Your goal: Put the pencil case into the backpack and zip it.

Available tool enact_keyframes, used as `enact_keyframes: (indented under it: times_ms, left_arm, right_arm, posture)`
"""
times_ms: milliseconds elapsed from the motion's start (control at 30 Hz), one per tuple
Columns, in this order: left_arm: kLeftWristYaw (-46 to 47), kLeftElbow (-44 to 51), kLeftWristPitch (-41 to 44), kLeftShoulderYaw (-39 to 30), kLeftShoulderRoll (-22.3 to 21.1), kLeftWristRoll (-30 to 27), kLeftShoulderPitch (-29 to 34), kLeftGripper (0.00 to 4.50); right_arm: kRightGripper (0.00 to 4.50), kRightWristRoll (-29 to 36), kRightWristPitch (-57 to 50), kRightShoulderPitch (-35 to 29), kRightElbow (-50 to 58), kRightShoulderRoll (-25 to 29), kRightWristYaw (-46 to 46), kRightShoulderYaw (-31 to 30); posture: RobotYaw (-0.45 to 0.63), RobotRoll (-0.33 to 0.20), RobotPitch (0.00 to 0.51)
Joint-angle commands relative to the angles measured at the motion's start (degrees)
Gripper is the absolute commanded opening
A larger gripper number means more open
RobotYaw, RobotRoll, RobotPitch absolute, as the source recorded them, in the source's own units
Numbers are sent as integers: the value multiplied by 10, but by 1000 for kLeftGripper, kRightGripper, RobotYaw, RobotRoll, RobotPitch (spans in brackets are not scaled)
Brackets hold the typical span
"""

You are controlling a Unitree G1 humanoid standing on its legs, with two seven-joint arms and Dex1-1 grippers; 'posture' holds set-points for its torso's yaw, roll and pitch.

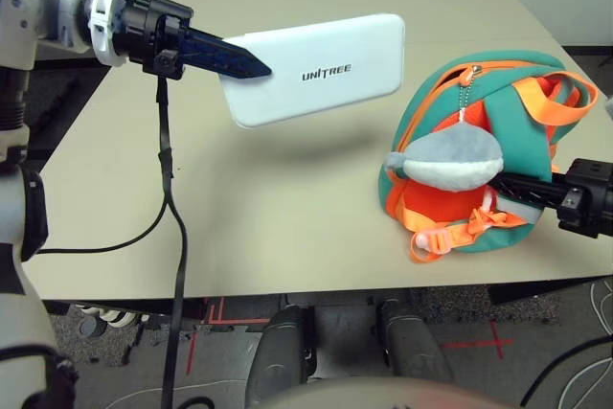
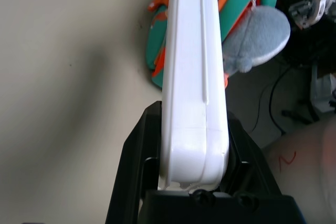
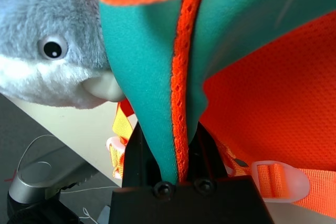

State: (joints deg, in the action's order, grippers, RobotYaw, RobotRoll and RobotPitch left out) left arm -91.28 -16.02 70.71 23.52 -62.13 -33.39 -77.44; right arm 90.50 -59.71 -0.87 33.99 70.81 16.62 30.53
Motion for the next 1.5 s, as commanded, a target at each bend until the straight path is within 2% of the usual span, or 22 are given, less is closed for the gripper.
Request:
enact_keyframes:
  times_ms: [33,333,500,733,1100,1400,1500]
  left_arm:
    - [-12,3,-17,13,-5,-1,-16,1453]
    - [-12,20,-11,49,2,-42,-36,1453]
    - [-12,13,-10,68,29,-53,-45,1453]
    - [-12,-32,-46,99,74,-26,-47,1453]
    - [-12,-74,-139,130,111,29,-43,1453]
    - [-12,-56,-154,111,188,43,-43,1453]
    - [-10,-59,-141,96,228,51,-43,1453]
  right_arm:
    - [192,-12,-3,5,-4,-3,12,-12]
    - [192,-25,-5,11,-9,-6,18,-13]
    - [192,-24,-6,13,-9,-7,18,-12]
    - [192,-17,-5,14,-5,-9,8,-9]
    - [192,-6,-3,12,-1,-11,-10,-2]
    - [192,-3,1,24,-2,-13,-17,-14]
    - [192,-2,1,25,0,-15,-20,-16]
  posture:
    - [-97,0,125]
    - [-101,0,129]
    - [-112,0,130]
    - [-139,0,131]
    - [-151,0,123]
    - [-154,0,120]
    - [-161,0,121]
